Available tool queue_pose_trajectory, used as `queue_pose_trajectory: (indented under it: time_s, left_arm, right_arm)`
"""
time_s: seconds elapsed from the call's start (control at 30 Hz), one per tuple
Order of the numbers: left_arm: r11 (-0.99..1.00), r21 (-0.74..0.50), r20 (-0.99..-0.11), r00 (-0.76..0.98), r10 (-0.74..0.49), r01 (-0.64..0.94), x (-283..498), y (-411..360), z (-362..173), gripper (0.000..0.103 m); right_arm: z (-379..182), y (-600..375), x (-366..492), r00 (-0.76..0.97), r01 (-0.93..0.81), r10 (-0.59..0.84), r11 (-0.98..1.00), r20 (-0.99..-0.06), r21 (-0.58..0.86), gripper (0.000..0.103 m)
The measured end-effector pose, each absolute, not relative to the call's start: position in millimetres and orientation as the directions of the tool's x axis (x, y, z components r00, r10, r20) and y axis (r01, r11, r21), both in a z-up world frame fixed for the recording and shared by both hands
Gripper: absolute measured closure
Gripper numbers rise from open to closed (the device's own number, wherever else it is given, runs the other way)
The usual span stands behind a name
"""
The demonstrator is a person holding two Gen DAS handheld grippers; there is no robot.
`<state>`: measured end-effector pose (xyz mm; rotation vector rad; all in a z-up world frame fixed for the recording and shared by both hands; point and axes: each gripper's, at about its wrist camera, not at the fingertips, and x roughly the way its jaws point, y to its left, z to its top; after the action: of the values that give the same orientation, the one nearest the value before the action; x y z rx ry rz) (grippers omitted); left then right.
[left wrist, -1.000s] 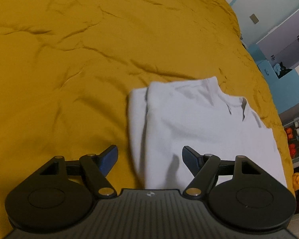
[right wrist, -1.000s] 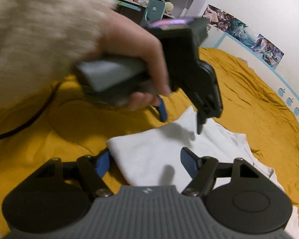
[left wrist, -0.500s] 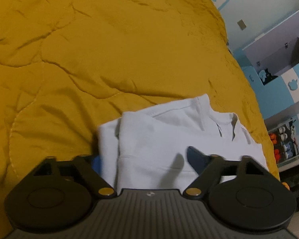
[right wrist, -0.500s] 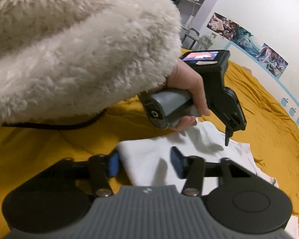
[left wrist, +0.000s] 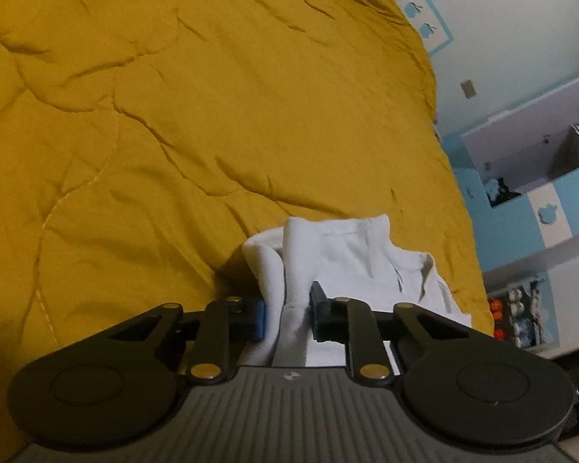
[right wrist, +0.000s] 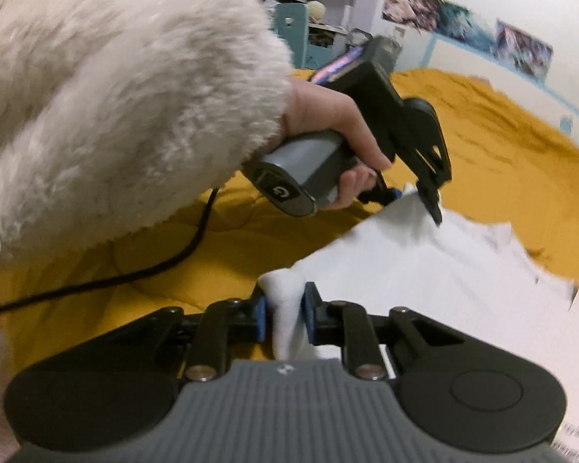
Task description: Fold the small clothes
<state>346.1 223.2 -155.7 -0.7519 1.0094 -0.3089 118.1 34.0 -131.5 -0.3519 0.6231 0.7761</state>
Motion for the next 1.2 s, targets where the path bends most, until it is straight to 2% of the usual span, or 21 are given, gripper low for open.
queue_pose_trajectory:
  time_s: [0.23,0.6,0.87,1.2]
  left_arm:
    - [0.708,-0.692,-0.660,0.523,-0.539,-0.143,348.3,209.2,-143.2,0.083]
    - [0.773,-0.628,-0.685,0.536,-0.493,-0.092,358.7,143.5,-77.5,0.085]
    - [0.816,-0.579,-0.688,0.534,-0.491,0.005,381.5,35.1,-38.8,0.085]
    - [0.852,-0.512,-0.740,0.445,-0.504,0.113,412.6,-111.6,-50.5,0.085]
  right_arm:
    - [-121.1,-10.2,140.7,0.485,-0.677,0.633,0.709,-0.603,0.199,0.099]
    - [-89.9,-108.5,117.7,0.611,-0.525,0.640,0.768,-0.466,0.367,0.101]
    - [-80.1,-228.5,96.6,0.753,-0.332,0.526,0.823,-0.395,0.461,0.101]
    - [-93.9,-344.1,63.4,0.854,-0.157,0.370,0.853,-0.367,0.497,0.101]
